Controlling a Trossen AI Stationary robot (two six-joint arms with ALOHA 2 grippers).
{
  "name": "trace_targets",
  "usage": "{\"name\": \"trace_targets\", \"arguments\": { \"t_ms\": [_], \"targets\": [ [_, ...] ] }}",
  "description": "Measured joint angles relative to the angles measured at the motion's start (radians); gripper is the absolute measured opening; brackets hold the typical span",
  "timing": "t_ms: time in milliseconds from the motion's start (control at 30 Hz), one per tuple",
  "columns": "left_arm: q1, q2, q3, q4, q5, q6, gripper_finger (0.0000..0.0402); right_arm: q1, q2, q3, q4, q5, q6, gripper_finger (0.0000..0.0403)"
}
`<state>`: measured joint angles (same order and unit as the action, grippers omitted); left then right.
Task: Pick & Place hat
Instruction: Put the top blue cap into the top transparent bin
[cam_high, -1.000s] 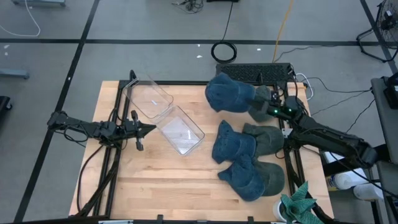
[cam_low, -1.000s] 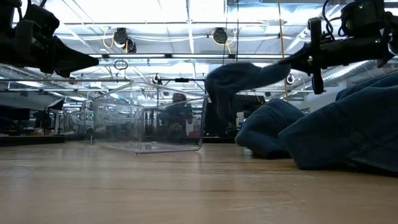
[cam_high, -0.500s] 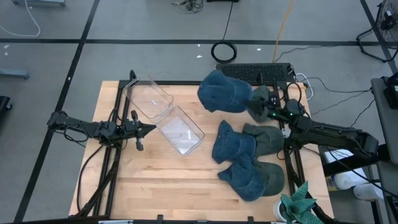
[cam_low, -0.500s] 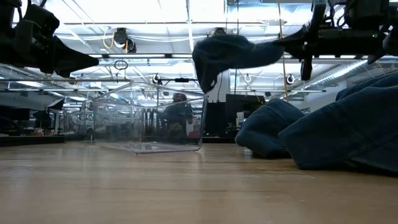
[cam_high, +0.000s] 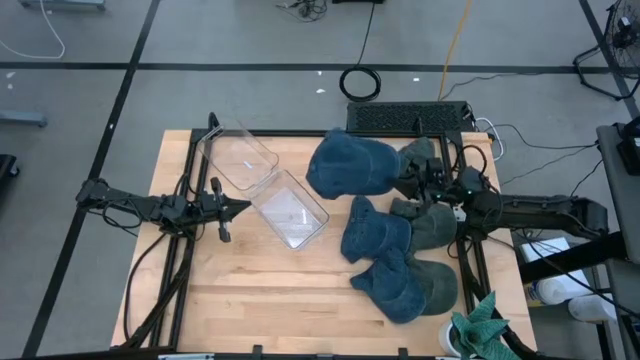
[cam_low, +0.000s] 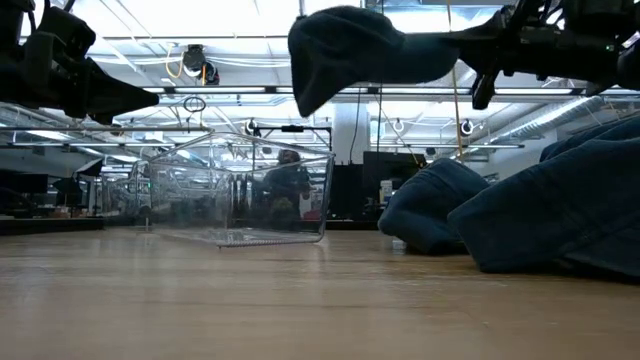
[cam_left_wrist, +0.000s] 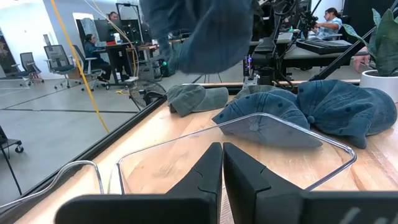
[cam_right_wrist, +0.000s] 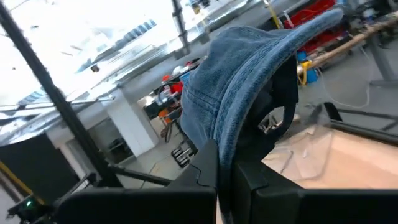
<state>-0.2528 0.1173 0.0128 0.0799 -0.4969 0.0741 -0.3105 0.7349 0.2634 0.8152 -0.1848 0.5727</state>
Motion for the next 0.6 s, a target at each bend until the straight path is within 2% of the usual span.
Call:
{"name": "trace_targets", "arguments": {
  "t_ms": [133,400,600],
  "targets": [
    [0.000,0.000,-0.002,0.022,0.003,0.000,0.0021,0.018,-0.001,0.000,0.022,-0.002,-0.010,0.0002],
    [0.000,0.000,-0.002,0.304,0.052,-0.059,0.0021,0.062,0.000,0.000,0.019,0.002,-0.014,0.0002],
    [0.000,0.000,-0.002,0.430,0.044,-0.055,0.0021,0.094,0.000,0.000,0.032,0.006,-0.018,0.0002]
  ]
}}
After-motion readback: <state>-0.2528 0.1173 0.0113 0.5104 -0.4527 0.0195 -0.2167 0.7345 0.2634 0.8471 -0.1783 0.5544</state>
